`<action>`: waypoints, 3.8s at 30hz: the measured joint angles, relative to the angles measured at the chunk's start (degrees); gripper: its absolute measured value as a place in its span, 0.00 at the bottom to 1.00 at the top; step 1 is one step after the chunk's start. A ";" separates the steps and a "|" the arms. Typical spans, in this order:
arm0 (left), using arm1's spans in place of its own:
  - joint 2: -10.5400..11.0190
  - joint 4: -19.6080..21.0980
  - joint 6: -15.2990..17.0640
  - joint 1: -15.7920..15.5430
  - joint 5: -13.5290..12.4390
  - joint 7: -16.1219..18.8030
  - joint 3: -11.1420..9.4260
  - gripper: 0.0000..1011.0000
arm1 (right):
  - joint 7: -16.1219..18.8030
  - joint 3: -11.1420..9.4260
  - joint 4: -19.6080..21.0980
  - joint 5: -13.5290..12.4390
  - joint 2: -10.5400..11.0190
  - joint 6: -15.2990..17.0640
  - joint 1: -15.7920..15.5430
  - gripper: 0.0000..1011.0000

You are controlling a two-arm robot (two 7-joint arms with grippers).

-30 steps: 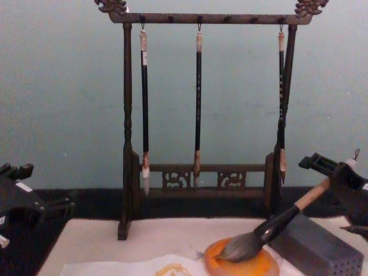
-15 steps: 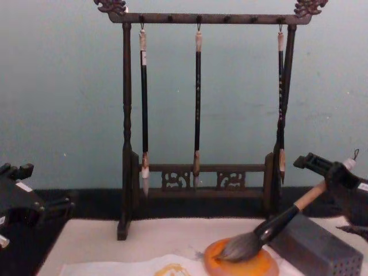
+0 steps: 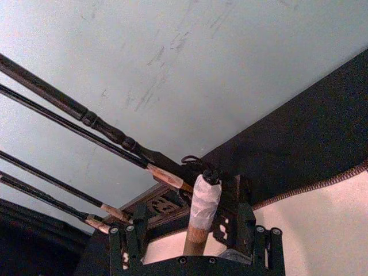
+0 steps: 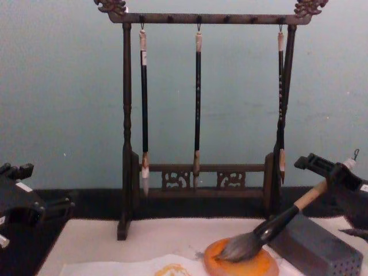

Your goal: Pick up the brush from the inkstone, write on the paper, then place the brush back to its original position.

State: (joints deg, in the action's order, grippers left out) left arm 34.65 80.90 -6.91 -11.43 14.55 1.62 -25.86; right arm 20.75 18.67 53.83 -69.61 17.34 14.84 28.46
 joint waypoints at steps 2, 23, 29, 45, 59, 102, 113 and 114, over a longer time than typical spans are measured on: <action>0.00 0.00 0.00 0.00 0.00 0.00 0.00 0.99 | -0.24 0.08 0.56 -0.19 0.19 -0.10 -0.33 0.99; 0.00 0.00 0.00 0.00 0.00 0.00 0.00 0.99 | -2.16 1.53 6.60 -2.27 2.94 -1.61 -3.88 0.99; 0.00 0.00 0.00 0.00 0.00 0.00 0.00 0.99 | -2.16 1.43 6.36 -2.25 2.80 -1.59 -3.80 0.99; 0.00 0.00 0.00 0.00 0.00 0.00 0.00 0.99 | -2.10 1.28 6.07 -2.23 2.65 -1.44 -3.63 0.73; 0.00 0.00 0.00 0.00 0.00 0.00 0.00 0.99 | -2.09 1.22 5.98 -2.21 2.59 -1.37 -3.56 0.29; 0.00 0.00 0.00 0.00 0.00 0.00 0.00 0.99 | 0.32 4.66 13.93 1.21 6.43 -7.05 -3.57 0.16; 0.00 0.00 0.00 0.00 0.00 0.00 0.00 0.99 | 5.13 7.23 14.84 11.18 8.42 -13.40 -1.68 0.16; 0.00 0.00 0.00 0.00 0.00 0.00 0.00 0.99 | 5.46 7.47 14.98 12.15 8.64 -14.09 -1.67 0.16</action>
State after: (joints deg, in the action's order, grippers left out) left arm 34.65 80.90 -6.91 -11.43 14.55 1.62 -25.86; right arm 26.21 26.14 68.81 -57.47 25.97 0.75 26.78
